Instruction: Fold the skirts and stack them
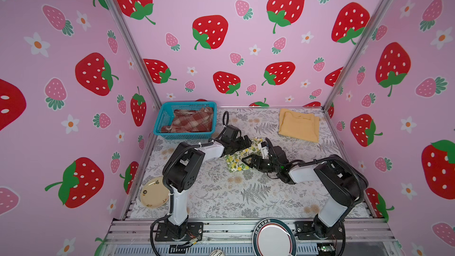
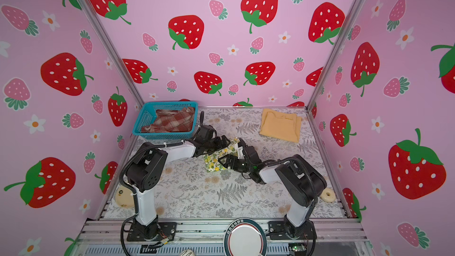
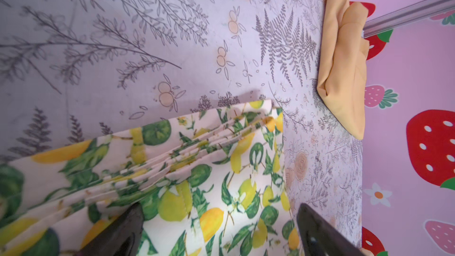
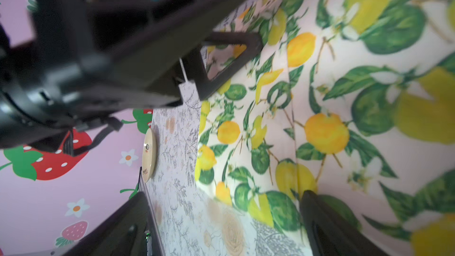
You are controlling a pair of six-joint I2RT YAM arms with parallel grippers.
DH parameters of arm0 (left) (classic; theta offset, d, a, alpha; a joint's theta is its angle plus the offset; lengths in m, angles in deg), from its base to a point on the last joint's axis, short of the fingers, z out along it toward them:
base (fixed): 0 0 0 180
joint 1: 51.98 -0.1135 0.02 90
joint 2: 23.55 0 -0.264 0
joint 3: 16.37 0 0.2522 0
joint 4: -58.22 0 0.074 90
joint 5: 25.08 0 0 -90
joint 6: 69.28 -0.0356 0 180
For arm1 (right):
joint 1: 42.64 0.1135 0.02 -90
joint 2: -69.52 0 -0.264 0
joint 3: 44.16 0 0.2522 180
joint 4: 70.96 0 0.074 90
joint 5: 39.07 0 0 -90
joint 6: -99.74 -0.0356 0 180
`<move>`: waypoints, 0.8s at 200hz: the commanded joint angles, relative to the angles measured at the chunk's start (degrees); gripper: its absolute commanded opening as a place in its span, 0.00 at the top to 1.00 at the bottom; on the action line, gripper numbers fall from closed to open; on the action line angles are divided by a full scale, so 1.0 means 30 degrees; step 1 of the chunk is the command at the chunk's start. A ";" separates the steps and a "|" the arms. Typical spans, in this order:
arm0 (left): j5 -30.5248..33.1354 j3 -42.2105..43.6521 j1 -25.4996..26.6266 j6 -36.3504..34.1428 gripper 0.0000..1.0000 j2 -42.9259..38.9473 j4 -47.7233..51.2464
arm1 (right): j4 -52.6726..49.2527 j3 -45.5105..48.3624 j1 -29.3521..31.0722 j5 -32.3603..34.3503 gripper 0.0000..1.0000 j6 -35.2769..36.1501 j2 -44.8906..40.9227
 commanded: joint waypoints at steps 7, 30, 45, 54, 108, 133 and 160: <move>-0.0136 -0.0912 -0.0178 -0.0601 0.02 0.0487 0.2900 | -0.0086 -0.0946 0.1284 0.1039 0.00 -0.0034 0.0513; -0.0432 -0.0790 -0.0240 -0.0595 0.02 -0.0899 0.2932 | -0.1564 -0.1211 0.1370 0.1849 0.00 0.1356 -0.1086; -0.0530 -0.0333 -0.0306 -0.0524 0.01 -0.2313 0.2959 | -0.3773 -0.1705 0.1356 0.2766 0.00 0.3057 -0.2668; -0.0567 0.0016 -0.0310 -0.0510 0.01 -0.3228 0.3005 | -0.5177 -0.2009 0.1334 0.3405 0.00 0.4032 -0.3639; -0.1300 0.3927 -0.0361 0.0094 0.00 -0.7061 0.1918 | -0.9865 -0.2037 0.0852 0.6729 0.00 0.7861 -0.7209; -0.1563 0.5931 -0.0344 0.0597 0.00 -0.7761 0.0572 | -1.0414 -0.1863 -0.0156 0.6594 0.00 0.8197 -0.7404; -0.1332 0.7303 -0.0433 0.0620 0.00 -0.7684 -0.0120 | -1.1334 -0.2175 -0.0701 0.7379 0.00 0.8905 -0.7003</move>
